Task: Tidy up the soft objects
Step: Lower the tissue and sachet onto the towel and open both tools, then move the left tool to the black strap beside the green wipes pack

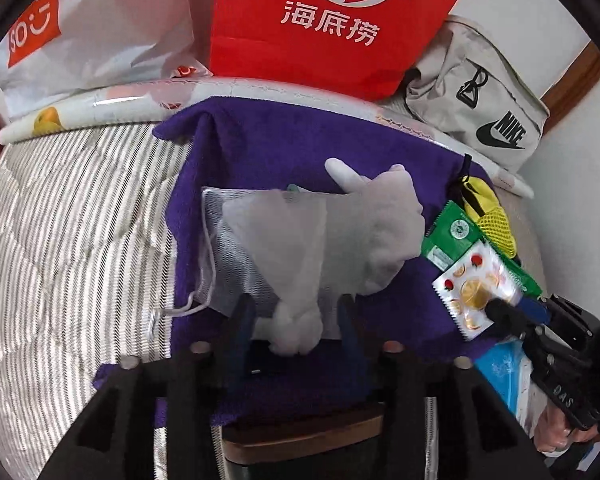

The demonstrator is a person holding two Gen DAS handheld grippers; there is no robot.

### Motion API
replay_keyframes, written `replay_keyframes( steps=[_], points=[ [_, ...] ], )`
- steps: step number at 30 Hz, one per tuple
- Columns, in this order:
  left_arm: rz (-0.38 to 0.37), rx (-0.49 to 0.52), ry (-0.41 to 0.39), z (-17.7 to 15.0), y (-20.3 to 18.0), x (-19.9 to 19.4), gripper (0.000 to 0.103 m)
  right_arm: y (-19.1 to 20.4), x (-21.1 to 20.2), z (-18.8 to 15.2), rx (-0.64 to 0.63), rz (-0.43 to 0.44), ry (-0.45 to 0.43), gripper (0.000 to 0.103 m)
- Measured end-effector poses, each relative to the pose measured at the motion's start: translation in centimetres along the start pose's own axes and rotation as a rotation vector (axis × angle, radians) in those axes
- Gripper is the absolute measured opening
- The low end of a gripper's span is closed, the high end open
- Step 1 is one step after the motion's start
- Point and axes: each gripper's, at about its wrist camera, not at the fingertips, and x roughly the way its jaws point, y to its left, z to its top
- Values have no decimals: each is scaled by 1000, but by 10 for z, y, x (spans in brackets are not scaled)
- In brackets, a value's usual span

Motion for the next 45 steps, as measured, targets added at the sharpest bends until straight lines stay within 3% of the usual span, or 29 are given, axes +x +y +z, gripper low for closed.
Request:
replay_keyframes(
  steps=[2, 12, 20, 34, 45],
  points=[
    [-1, -3, -7, -1, 1, -3, 52, 1, -5, 0, 3, -10, -23, 37],
    [15, -22, -34, -6, 7, -26, 56, 0, -33, -5, 34, -11, -80, 40],
    [24, 24, -69, -28, -10, -61, 56, 13, -68, -22, 9, -14, -138, 40],
    [54, 158, -103, -114, -61, -111, 56, 21, -141, -86, 51, -2, -243, 46],
    [35, 267, -66, -185, -85, -109, 56, 26, -165, -144, 75, 36, -233, 47]
  ],
)
